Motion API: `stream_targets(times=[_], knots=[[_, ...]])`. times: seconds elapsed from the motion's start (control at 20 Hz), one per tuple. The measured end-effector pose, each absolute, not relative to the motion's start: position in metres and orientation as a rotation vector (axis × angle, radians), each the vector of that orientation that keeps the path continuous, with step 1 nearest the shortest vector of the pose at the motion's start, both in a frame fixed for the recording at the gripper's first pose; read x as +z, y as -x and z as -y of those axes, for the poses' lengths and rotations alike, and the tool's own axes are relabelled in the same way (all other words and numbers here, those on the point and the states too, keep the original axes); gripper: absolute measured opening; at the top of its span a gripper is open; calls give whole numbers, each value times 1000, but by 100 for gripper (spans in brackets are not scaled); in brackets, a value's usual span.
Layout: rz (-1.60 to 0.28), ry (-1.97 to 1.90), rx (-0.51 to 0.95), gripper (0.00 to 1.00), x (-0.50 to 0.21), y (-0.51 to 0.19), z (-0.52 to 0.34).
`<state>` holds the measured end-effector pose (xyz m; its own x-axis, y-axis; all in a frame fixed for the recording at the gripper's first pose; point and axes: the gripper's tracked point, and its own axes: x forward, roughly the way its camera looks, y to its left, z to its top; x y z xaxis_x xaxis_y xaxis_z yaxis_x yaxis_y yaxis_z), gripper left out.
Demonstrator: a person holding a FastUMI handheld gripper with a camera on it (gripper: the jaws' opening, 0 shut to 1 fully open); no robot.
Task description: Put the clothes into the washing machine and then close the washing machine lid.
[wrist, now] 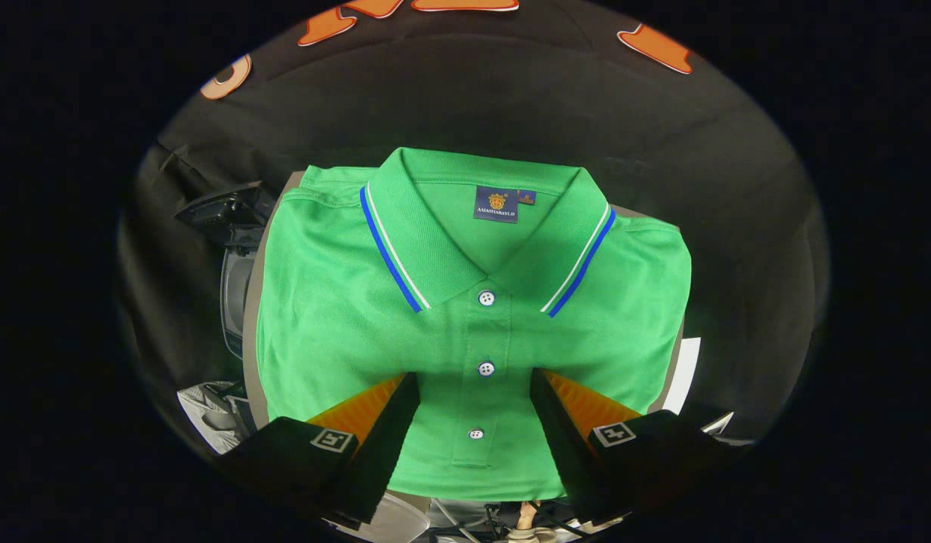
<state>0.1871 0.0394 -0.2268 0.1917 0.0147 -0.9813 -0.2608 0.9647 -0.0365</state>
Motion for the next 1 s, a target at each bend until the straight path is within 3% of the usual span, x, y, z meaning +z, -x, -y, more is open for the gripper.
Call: stream_targets(times=[0.05,0.5,0.75,1.0], knots=[[-1368,214,200,99,-226,-188,-39],[-1299,255,201,13,-220,-190,-24],[-1146,231,227,9,-222,-188,-22],[-594,-58,160,8,-218,-187,-20]])
